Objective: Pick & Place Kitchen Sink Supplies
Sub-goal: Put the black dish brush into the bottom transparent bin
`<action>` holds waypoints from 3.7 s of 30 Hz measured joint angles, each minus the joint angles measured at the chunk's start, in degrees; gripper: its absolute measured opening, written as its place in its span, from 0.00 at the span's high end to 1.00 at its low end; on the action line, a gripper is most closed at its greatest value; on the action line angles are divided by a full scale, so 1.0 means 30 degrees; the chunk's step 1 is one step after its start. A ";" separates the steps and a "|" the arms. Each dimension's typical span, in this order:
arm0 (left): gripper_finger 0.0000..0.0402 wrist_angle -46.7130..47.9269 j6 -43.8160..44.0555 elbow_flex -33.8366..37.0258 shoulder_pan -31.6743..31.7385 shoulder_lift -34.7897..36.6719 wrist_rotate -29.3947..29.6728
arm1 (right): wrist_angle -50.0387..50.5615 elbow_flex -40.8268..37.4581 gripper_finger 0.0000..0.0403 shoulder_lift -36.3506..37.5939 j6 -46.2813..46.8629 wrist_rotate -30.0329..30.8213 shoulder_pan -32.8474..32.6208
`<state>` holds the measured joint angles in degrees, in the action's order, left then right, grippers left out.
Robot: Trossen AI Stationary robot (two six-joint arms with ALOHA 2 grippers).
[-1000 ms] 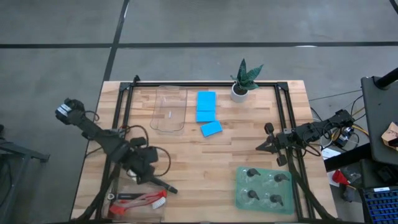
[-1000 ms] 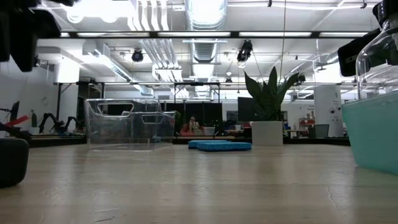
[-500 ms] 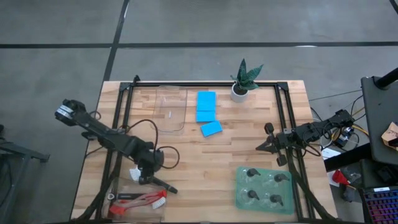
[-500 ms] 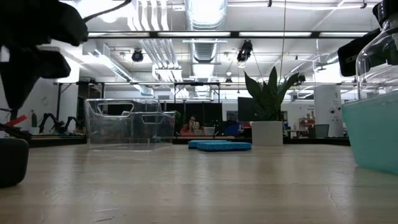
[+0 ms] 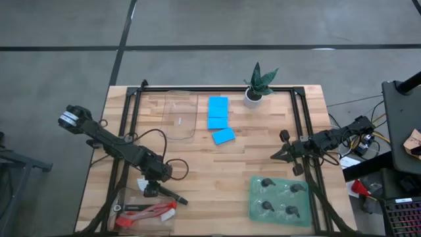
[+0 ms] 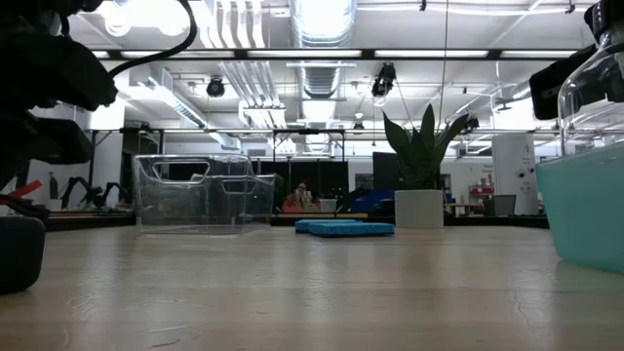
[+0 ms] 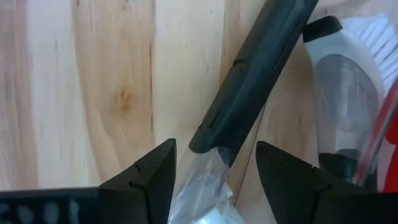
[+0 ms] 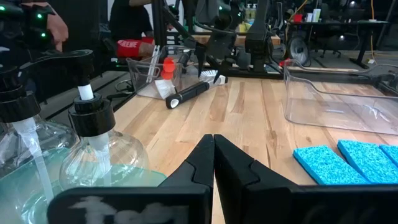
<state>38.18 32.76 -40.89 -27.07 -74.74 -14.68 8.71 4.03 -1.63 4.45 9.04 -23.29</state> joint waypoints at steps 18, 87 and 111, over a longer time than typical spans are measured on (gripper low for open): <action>0.52 -0.0231 -0.0816 0.0678 0.0060 -0.0933 0.1209 | 0.0000 0.0000 0.98 -0.0007 0.0000 0.0000 0.0003; 0.51 0.0336 -0.1174 0.0205 -0.0631 -0.2677 0.3106 | 0.0000 0.0000 0.98 -0.0007 0.0000 0.0000 0.0000; 0.70 0.6464 0.4761 -0.3205 -0.0619 0.0664 0.4233 | 0.0001 0.0000 0.98 -0.0007 0.0000 0.0000 0.0006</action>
<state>57.57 47.04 -50.50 -28.93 -72.75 -1.99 8.71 4.03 -1.65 4.45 9.04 -23.27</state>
